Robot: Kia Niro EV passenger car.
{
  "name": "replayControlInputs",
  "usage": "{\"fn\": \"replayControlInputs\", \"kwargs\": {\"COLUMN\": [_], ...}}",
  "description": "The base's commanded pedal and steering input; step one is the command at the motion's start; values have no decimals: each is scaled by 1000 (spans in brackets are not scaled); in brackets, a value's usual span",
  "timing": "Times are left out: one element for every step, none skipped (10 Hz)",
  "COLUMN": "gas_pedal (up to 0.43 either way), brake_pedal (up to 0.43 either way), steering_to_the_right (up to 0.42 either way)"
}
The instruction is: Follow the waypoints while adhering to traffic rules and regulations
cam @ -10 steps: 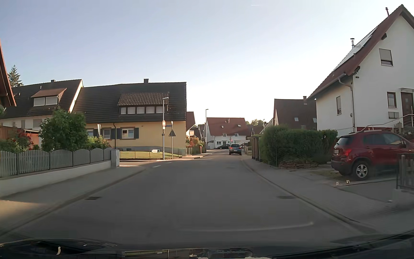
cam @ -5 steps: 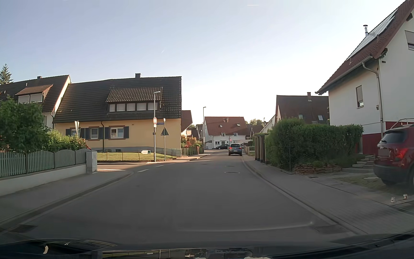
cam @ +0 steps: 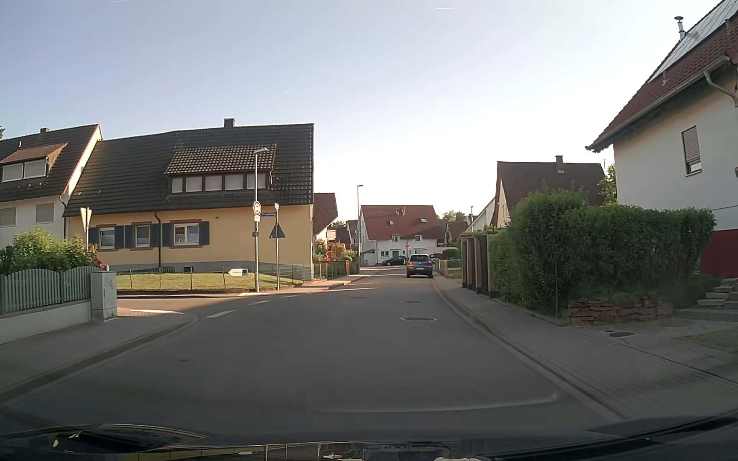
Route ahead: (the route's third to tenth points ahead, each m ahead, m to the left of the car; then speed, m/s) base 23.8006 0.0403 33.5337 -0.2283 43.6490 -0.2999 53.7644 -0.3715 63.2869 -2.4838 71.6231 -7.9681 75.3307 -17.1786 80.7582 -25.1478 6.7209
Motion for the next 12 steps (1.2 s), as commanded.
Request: {"fn": "replayControlInputs", "kwargs": {"gas_pedal": [8,8,8,8,8,20,20,20,20,20,20,20], "brake_pedal": [0,0,0,0,0,0,0,0,0,0,0,0], "steering_to_the_right": [8,8,8,8,8,9,11,12,12,12,14,14]}}
